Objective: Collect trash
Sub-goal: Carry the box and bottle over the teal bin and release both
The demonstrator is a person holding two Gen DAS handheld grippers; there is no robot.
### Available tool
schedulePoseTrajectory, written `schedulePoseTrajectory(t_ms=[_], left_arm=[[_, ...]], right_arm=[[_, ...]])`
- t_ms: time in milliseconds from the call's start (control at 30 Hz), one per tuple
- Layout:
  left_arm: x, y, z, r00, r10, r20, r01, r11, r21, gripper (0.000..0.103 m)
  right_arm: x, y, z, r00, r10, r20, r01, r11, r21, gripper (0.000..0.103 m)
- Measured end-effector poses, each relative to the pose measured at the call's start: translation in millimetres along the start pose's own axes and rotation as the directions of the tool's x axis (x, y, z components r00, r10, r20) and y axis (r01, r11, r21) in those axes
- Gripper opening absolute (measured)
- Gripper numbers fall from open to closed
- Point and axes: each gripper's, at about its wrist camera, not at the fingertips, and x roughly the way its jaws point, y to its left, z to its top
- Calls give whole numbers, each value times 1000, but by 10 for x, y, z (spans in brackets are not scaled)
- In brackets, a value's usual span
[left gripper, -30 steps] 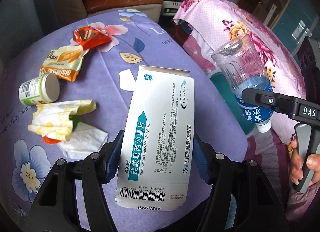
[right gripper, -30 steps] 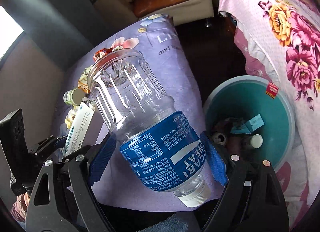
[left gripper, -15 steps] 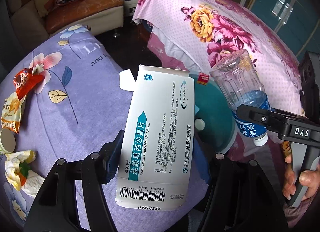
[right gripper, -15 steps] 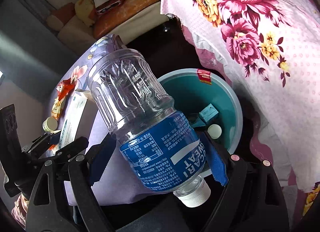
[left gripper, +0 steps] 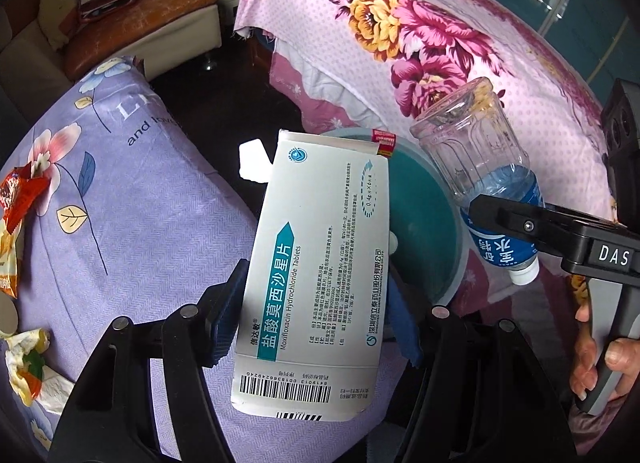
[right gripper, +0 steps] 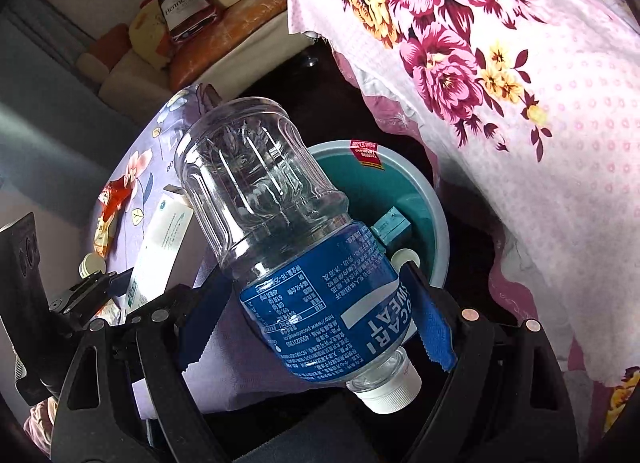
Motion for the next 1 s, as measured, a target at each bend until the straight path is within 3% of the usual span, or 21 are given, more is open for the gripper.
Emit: schedulePoseTrajectory(t_ms=[267,533,667,1000], left_arm=[[80,-141,72,1000,-23,-7,23,1000,21,68],[110,-68,80,999,-35,-8,35,999,-25,70],[80,34,72,1000,-28,-2,27,997,-68,86],[70,204,-52,1000,-12,-24,9,993,-116,86]], right_arm=[[4,-104,27,1000,-14,3,13,999,31,81],[-8,-122,21,1000,-29,1,29,999,36,81],[32,-100,12,999,-31,-10,31,999,33,81],[153,5,19,998,-38,-41,38,999,5,81]])
